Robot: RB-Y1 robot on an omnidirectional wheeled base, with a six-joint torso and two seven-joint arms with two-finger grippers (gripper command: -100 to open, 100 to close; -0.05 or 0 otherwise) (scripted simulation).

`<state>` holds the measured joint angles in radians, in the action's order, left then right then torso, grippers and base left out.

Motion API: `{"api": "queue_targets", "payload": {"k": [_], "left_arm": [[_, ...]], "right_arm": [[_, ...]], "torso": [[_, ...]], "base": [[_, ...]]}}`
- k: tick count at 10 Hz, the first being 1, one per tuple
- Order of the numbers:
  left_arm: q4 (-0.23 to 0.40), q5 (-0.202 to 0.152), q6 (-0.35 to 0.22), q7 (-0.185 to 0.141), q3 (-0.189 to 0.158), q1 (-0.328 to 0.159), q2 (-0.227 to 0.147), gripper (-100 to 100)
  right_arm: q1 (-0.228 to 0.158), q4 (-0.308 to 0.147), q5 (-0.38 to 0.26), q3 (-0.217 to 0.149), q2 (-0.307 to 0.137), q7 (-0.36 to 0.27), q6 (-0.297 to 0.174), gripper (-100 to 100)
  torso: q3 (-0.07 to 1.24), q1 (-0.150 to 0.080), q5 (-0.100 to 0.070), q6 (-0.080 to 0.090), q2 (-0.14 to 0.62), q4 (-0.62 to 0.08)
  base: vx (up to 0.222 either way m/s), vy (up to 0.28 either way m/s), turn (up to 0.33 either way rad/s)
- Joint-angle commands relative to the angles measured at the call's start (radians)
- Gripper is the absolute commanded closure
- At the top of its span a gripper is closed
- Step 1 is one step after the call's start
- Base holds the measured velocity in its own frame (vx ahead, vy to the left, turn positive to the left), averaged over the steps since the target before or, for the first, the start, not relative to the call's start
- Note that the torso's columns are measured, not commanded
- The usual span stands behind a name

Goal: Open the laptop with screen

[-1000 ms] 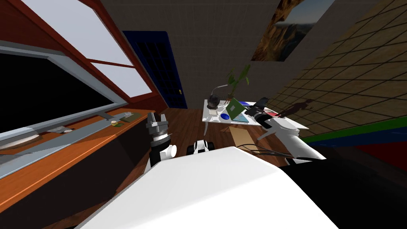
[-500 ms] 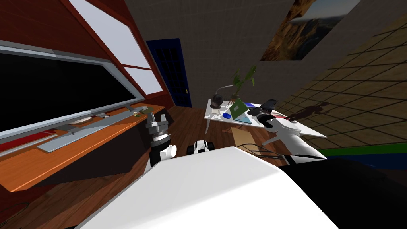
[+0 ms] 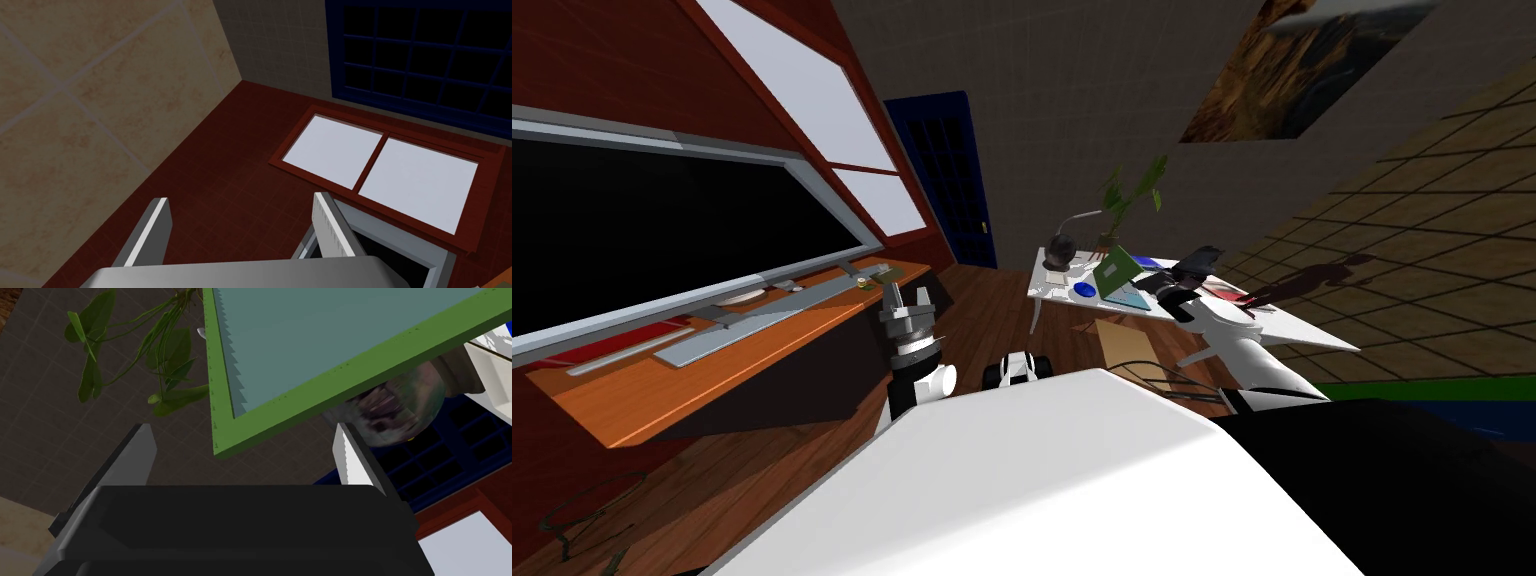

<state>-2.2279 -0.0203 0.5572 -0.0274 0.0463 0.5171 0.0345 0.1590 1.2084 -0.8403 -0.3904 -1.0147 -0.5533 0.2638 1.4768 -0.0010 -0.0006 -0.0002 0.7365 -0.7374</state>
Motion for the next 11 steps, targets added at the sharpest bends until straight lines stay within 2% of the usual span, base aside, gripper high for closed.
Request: {"api": "queue_targets", "payload": {"k": [1, 11], "left_arm": [[0.0, 0.0, 0.0, 0.0, 0.0, 0.0, 0.0, 0], [0.0, 0.0, 0.0, 0.0, 0.0, 0.0, 0.0, 0]], "right_arm": [[-0.008, -0.003, -0.054, 0.011, 0.013, -0.043, -0.036, -100], [-0.039, -0.011, -0.312, 0.05, 0.054, -0.237, -0.189, -100]], "torso": [[-0.001, 0.001, 0.001, 0.0, 0.002, -0.001], [0.0, -0.001, 0.0, 0.0, 0.001, 0.0]], "base": [[-0.024, -0.013, 0.052], [-0.036, -0.009, 0.063]]}}
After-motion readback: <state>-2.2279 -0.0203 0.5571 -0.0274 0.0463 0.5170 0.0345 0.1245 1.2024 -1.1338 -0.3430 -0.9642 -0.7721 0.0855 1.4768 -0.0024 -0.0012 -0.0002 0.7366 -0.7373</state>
